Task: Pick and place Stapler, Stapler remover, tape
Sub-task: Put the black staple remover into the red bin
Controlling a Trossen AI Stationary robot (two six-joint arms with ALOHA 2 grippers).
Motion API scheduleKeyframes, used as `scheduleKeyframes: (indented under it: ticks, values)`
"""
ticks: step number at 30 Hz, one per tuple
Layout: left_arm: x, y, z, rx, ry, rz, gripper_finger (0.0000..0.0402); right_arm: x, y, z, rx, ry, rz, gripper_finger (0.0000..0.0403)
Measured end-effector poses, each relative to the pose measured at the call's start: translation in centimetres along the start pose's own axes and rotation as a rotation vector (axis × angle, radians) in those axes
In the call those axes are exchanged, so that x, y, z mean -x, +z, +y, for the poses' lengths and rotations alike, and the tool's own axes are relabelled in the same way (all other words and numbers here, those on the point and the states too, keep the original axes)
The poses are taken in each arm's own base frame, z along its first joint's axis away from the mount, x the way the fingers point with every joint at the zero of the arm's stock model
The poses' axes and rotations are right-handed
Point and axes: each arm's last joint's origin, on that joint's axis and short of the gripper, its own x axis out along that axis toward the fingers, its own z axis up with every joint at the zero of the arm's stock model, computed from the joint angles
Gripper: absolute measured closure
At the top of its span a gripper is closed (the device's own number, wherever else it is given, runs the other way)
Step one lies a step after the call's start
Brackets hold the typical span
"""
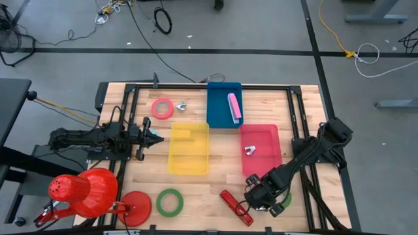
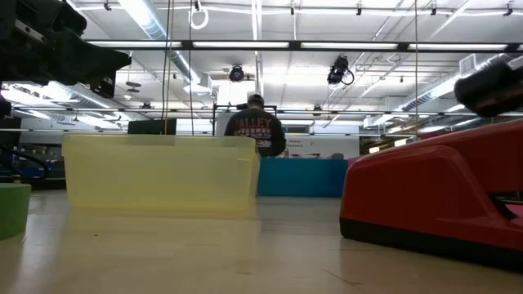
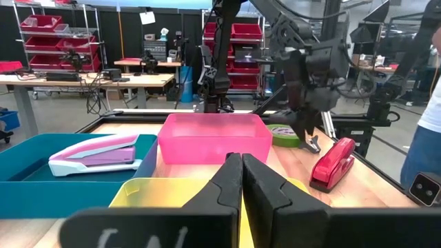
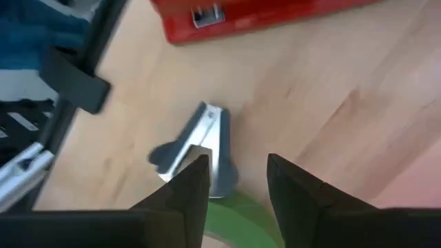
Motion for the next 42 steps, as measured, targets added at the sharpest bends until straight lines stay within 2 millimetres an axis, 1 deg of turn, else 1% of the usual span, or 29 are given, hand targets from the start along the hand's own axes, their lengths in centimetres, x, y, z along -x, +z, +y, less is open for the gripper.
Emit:
scheduleKeyframes:
  ticks: [4,10,22,31,37,39,42]
  values:
    - [0.0,0.0,0.0,0.0,0.0,0.0,0.0385,-1.0,-0.8,-0.3,-0.012,-0.004,0.051,0.0255]
    - [0.0,0.0,0.0,0.0,0.0,0.0,0.0385,-1.8,-2.1,-0.6,-0.024,0.001,0.094,0.0255]
    - [0.0,0.0,0.0,0.0,0.0,0.0,0.0385,-1.4,-2.4,-0.4,-0.019,0.012,0.086,0.0255]
    - [0.0,0.0,0.0,0.0,0.0,0.0,0.0385,0.2,-2.2,0.0,0.001,0.042,0.012,0.0255]
    - [0.0,0.0,0.0,0.0,0.0,-0.001,0.0385,1.4,-0.7,0.6,0.032,0.05,-0.064,0.0255]
    - [0.0,0.0,0.0,0.0,0.0,0.0,0.0385,1.6,-0.1,0.7,0.042,0.054,-0.102,0.0255]
    - [0.0,0.0,0.0,0.0,0.0,0.0,0.0385,1.6,0.2,0.7,0.046,0.057,-0.131,0.0255]
